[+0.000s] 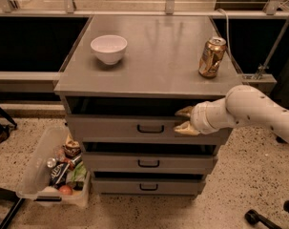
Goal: Open top drawer
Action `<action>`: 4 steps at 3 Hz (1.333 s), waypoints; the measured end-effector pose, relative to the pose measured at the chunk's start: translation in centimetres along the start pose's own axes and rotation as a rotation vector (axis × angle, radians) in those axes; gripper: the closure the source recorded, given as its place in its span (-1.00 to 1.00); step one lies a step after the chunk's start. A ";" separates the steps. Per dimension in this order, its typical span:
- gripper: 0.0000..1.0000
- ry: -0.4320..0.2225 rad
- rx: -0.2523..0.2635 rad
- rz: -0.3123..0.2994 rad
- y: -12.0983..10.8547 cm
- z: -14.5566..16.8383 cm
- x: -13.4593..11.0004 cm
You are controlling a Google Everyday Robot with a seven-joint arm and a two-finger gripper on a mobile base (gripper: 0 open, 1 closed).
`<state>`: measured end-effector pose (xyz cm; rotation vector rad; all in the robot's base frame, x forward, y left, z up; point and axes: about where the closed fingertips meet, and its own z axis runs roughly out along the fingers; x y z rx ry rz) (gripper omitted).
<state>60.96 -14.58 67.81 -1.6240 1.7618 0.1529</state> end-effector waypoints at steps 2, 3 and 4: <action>1.00 0.010 -0.004 -0.015 0.7 -0.5 0.3; 1.00 0.011 -0.004 -0.015 0.6 -0.8 0.1; 1.00 0.017 0.004 -0.011 1.7 -1.3 0.6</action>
Offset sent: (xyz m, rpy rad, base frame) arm -0.0457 -0.0217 -0.0045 -0.0767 -0.0149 0.0371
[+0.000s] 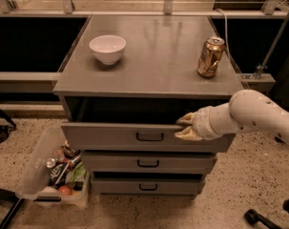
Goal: Open top drawer
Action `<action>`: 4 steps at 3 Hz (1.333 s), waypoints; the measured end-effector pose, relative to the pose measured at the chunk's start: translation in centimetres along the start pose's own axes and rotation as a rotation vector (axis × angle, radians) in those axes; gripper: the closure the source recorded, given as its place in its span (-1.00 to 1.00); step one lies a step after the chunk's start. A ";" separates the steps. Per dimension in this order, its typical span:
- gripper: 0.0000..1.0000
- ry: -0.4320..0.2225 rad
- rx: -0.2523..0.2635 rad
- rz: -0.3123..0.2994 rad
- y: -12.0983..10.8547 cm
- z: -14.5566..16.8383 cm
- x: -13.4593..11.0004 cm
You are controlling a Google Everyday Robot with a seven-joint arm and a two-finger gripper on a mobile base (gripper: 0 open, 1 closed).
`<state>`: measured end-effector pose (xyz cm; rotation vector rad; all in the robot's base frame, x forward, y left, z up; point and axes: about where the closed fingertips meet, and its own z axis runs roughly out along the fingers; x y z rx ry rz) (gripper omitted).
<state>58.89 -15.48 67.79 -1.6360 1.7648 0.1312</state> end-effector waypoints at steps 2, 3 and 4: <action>1.00 0.002 0.003 0.001 0.7 -0.6 -0.1; 1.00 0.002 0.003 0.001 0.7 -0.6 -0.3; 1.00 0.003 0.006 0.001 1.4 -1.0 -0.3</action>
Offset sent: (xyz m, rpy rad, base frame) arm -0.3640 -0.1315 -0.0519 -0.0369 -0.0476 -0.1354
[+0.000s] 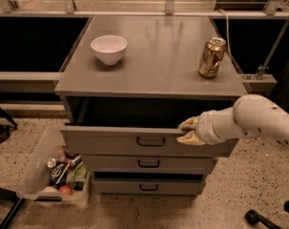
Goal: Open top drawer
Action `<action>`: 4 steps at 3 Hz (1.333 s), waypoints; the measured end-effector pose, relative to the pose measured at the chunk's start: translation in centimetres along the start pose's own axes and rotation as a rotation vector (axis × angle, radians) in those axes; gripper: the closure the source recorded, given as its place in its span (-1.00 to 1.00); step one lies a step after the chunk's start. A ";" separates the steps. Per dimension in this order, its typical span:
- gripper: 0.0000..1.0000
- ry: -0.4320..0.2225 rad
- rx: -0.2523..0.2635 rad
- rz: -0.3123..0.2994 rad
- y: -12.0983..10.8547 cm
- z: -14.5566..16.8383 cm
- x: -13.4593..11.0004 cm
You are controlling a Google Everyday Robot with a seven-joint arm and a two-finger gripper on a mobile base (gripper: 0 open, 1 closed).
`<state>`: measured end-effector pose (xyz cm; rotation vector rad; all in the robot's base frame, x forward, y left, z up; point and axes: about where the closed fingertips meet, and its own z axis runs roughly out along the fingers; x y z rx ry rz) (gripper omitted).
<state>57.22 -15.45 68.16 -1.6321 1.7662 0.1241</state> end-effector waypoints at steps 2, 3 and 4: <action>1.00 0.000 0.000 -0.001 0.7 -0.5 -0.1; 1.00 0.000 0.000 -0.001 0.7 -0.6 -0.1; 1.00 0.001 -0.001 -0.002 1.5 -1.1 -0.1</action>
Offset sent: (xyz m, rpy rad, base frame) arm -0.4346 -0.1105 0.0202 -0.0373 -0.0071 0.0241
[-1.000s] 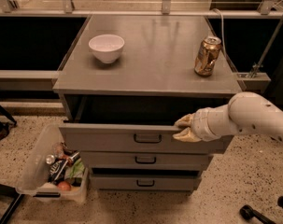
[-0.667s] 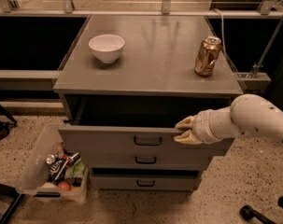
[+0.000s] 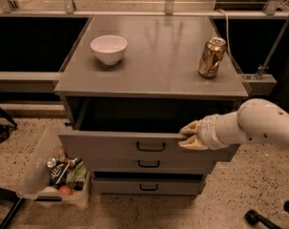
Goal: Open top drawer
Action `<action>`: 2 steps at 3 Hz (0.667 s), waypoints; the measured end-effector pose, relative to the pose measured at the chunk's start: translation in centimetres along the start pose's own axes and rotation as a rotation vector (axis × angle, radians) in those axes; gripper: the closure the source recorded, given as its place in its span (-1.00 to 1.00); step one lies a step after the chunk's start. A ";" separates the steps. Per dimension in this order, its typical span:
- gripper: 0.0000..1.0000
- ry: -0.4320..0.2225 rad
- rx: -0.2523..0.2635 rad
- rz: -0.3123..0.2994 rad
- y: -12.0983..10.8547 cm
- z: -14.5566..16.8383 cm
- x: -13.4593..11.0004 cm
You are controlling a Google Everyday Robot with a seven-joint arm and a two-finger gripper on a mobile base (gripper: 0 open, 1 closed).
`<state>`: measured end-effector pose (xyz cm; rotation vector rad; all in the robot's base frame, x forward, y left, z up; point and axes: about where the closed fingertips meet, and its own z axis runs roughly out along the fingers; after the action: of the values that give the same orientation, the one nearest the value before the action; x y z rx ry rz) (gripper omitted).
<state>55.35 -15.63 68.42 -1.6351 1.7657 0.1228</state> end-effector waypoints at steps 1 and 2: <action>1.00 0.001 0.001 -0.001 0.9 -0.6 0.0; 1.00 0.001 0.003 -0.003 1.9 -1.4 0.1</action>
Offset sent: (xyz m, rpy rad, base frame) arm -0.4812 -0.1438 0.0590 -0.0299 -0.0969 0.0008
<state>53.08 -16.05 68.64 -1.6357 1.7632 0.1173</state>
